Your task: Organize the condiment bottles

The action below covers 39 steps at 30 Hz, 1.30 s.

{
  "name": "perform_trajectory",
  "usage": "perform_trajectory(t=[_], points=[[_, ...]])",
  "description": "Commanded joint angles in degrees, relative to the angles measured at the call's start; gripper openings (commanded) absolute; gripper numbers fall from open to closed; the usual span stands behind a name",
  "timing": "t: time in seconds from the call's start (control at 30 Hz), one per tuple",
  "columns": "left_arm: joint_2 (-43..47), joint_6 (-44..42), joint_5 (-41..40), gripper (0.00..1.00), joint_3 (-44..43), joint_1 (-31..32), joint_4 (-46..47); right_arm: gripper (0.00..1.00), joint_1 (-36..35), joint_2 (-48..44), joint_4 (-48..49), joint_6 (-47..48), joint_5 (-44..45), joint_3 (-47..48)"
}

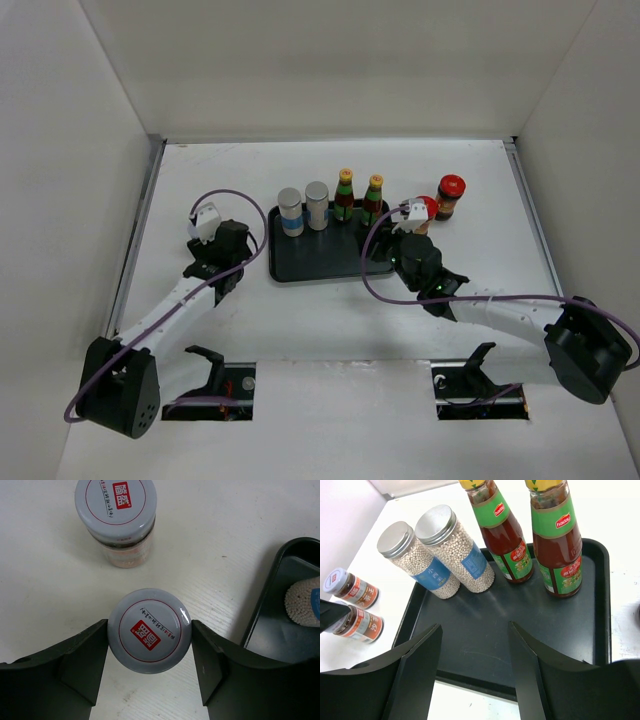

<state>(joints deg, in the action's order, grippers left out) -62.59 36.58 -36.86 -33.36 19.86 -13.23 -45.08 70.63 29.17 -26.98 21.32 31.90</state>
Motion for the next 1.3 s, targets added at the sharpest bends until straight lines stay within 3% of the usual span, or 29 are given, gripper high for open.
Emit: perform_trajectory(t=[0.0,0.23,0.5,0.8,1.27], points=[[2.3,0.0,0.6,0.44,-0.8,0.6,3.0,0.62,-0.5,-0.7,3.3,0.4,-0.3,1.9],[6.3,-3.4,-0.9,0.4,-9.4,7.6,3.5,0.62,-0.5,-0.2,3.4,0.0,-0.4,2.0],[-0.6,-4.1,-0.8,0.4,-13.8,16.3,9.5,0.62,-0.5,-0.1,3.4,0.0,-0.4,2.1],[-10.8,-3.4,1.8,0.4,-15.8,20.0,13.9,0.62,0.1,-1.1,3.5,-0.4,0.3,1.1],[-12.2,0.6,3.3,0.53,-10.1,21.1,13.2,0.65,0.2,-1.7,3.6,-0.6,0.7,0.9]])
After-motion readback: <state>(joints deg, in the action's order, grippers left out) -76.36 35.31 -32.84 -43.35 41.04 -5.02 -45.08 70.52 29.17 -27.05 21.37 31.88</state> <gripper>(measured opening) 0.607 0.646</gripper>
